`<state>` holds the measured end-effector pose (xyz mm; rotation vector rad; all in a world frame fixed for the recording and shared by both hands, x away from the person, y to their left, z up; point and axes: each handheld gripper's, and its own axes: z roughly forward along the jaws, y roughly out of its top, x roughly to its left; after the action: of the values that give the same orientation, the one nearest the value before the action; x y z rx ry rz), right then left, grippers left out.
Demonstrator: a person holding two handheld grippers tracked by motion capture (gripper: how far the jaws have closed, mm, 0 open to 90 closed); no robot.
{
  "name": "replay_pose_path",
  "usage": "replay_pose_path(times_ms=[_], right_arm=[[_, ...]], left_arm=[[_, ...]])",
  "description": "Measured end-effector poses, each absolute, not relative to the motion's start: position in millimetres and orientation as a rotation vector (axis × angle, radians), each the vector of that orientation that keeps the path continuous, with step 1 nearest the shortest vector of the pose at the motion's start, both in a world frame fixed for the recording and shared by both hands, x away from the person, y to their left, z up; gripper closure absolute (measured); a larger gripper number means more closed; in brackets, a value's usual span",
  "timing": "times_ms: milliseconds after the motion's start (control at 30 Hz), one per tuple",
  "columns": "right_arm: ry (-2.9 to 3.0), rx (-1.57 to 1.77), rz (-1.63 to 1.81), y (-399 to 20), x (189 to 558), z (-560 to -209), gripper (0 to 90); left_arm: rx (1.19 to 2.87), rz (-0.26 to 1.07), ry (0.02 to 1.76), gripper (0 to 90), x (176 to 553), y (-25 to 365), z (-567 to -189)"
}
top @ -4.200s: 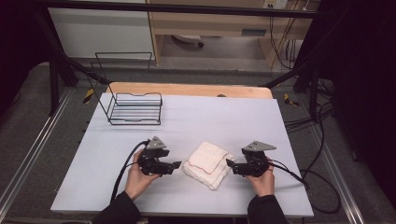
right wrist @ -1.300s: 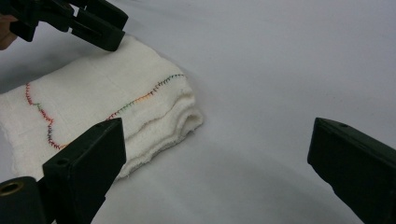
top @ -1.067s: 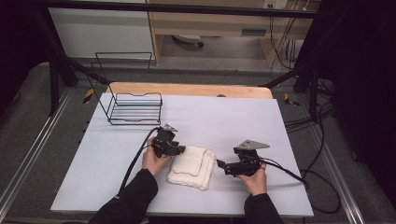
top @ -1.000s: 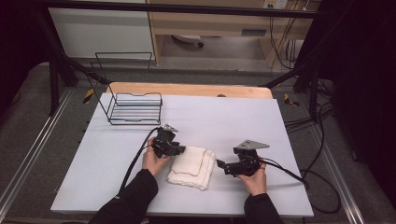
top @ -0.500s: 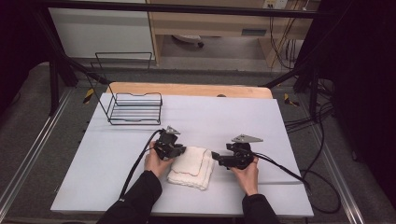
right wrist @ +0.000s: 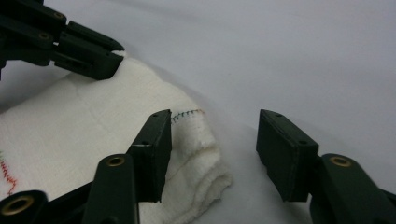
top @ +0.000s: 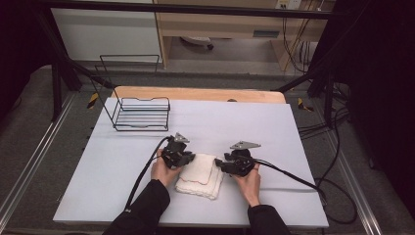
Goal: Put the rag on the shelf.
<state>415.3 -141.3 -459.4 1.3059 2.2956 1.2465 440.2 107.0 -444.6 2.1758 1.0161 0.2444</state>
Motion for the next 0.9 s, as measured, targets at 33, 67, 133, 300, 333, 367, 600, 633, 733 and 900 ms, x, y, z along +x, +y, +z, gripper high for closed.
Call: replay_pose_path(times_ms=[33, 67, 133, 300, 333, 367, 600, 633, 733, 900], right_arm=[[2.302, 1.316, 1.251, -140.4, 414.6, -459.5, 52.6], [2.308, 1.309, 1.245, -140.3, 414.1, -459.5, 53.9], [2.310, 1.312, 1.245, -140.0, 413.6, -459.4, 55.9], [2.316, 1.380, 1.253, -139.3, 411.7, -458.3, 66.1], [2.326, 1.391, 1.258, -139.3, 411.7, -458.2, 69.3], [2.330, 1.398, 1.266, -138.9, 411.4, -458.5, 71.6], [2.344, 1.428, 1.281, -138.6, 411.5, -457.7, 79.3], [2.342, 1.425, 1.281, -138.6, 411.3, -457.7, 79.9], [2.327, 1.405, 1.288, -138.2, 409.3, -456.7, 81.1], [2.307, 1.367, 1.308, -137.4, 406.3, -450.5, 81.3]], left_arm=[[2.177, 0.244, 1.013, 78.8, 440.2, 107.0, -444.6], [2.178, 0.244, 1.011, 78.7, 440.5, 107.2, -444.6], [2.182, 0.248, 1.003, 78.7, 440.1, 107.2, -444.6], [2.175, 0.239, 0.999, 78.6, 440.5, 108.7, -445.1], [2.169, 0.238, 1.004, 78.6, 440.3, 108.8, -445.2], [2.169, 0.238, 1.004, 78.7, 440.3, 108.8, -445.2], [2.159, 0.219, 1.006, 80.3, 441.3, 110.9, -444.8], [2.157, 0.215, 1.008, 80.7, 441.6, 111.4, -444.5], [2.132, 0.205, 1.018, 82.1, 441.2, 112.9, -444.4], [2.090, 0.216, 1.009, 82.7, 437.9, 118.6, -441.3]])
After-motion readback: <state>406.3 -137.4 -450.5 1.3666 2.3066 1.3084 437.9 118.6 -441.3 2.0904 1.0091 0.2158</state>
